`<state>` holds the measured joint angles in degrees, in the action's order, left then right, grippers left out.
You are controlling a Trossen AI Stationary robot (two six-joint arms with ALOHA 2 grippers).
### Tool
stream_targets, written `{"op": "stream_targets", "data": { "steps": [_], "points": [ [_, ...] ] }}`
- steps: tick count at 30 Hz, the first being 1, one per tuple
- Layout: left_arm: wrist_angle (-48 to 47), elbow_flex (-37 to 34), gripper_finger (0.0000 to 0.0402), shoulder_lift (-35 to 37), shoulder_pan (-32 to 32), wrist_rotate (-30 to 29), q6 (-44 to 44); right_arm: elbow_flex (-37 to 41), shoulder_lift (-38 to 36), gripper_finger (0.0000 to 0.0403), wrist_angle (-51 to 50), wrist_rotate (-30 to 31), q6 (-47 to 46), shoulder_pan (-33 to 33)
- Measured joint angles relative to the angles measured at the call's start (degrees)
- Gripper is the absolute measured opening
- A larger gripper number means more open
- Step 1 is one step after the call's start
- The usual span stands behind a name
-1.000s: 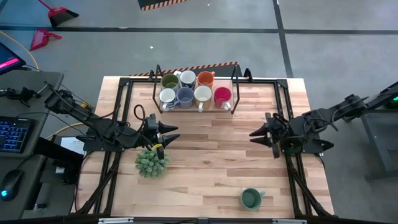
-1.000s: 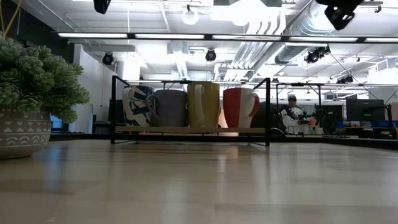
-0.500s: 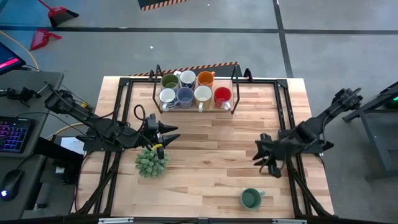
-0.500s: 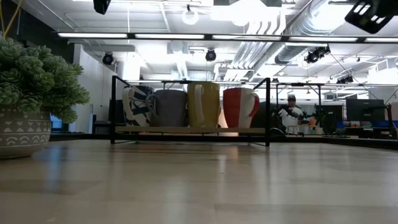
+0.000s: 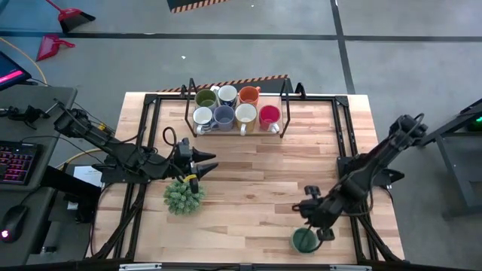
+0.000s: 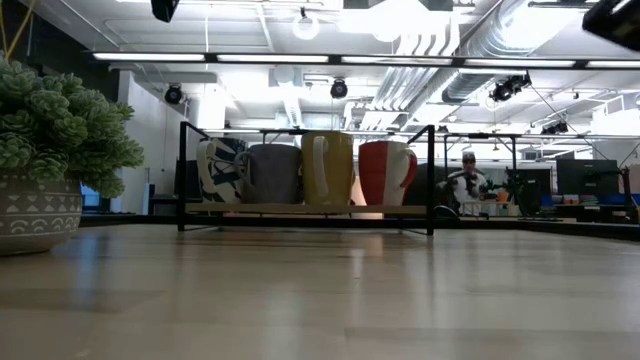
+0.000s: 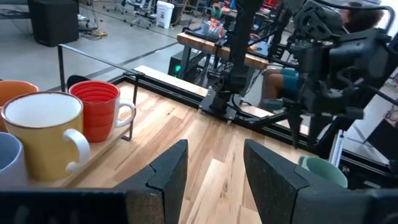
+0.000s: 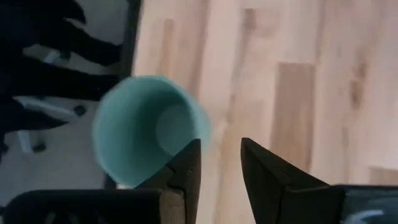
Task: Place coffee mugs
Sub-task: Put the green mug on the shelf aligned with the other red mug
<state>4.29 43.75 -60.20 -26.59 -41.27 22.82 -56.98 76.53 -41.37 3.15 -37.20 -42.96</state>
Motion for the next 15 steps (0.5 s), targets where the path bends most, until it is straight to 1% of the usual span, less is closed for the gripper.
{"op": "stream_targets", "data": {
  "steps": [8, 11, 15],
  "points": [
    [-0.1, 0.0, 0.0145, 0.0, 0.0, 0.2, -0.5, -7.8, 9.6, 0.0094, -0.7, -1.7, 2.7, -0.7],
    [-0.2, 0.0, 0.0145, 0.0, 0.0, 0.9, -0.7, -8.6, 12.2, 0.0094, -2.2, -1.7, 2.7, -0.7],
    [-0.2, 0.0, 0.0145, 0.0, 0.0, 3.6, -1.8, -8.7, 14.6, 0.0094, -2.3, -1.8, 1.2, -0.7]
  ]
}}
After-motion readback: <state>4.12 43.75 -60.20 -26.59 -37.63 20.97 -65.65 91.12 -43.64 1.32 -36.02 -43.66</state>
